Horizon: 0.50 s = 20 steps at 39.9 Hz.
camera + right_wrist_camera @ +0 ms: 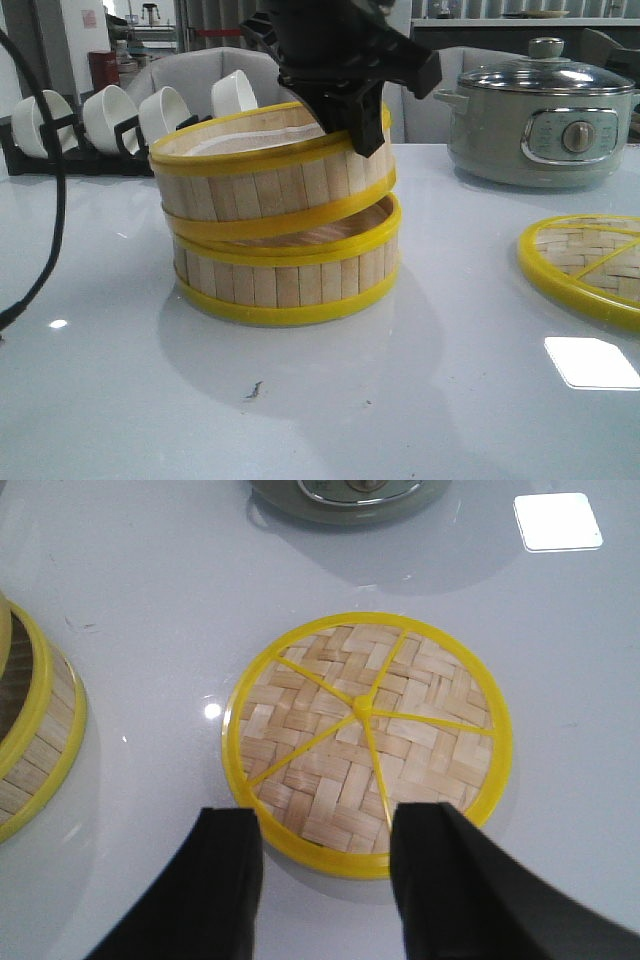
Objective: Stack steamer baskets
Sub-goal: 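Lift the bamboo basket with the left gripper over the middle basket, then lower the held basket onto the middle basket with the left gripper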
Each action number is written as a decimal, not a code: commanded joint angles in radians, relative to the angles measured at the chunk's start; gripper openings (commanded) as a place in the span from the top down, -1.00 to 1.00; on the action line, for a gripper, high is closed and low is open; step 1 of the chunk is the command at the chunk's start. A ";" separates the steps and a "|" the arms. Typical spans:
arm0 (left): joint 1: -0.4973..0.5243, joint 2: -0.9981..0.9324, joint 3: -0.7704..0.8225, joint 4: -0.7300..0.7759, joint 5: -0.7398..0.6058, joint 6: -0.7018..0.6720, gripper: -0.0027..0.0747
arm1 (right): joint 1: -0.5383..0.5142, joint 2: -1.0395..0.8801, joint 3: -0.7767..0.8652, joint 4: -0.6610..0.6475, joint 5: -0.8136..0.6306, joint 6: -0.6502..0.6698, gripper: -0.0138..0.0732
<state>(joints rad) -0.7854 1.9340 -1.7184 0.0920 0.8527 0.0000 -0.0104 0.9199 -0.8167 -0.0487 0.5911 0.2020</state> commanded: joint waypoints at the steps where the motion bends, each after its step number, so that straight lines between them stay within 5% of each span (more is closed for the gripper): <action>1: -0.005 -0.062 -0.041 -0.004 -0.067 0.000 0.69 | 0.001 -0.007 -0.036 -0.014 -0.067 -0.008 -0.27; 20: -0.005 -0.062 -0.041 -0.043 -0.102 0.000 0.69 | 0.001 -0.007 -0.036 -0.013 -0.067 -0.008 -0.27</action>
<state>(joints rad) -0.7854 1.9340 -1.7184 0.0558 0.8432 0.0000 -0.0104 0.9199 -0.8167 -0.0487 0.5911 0.2020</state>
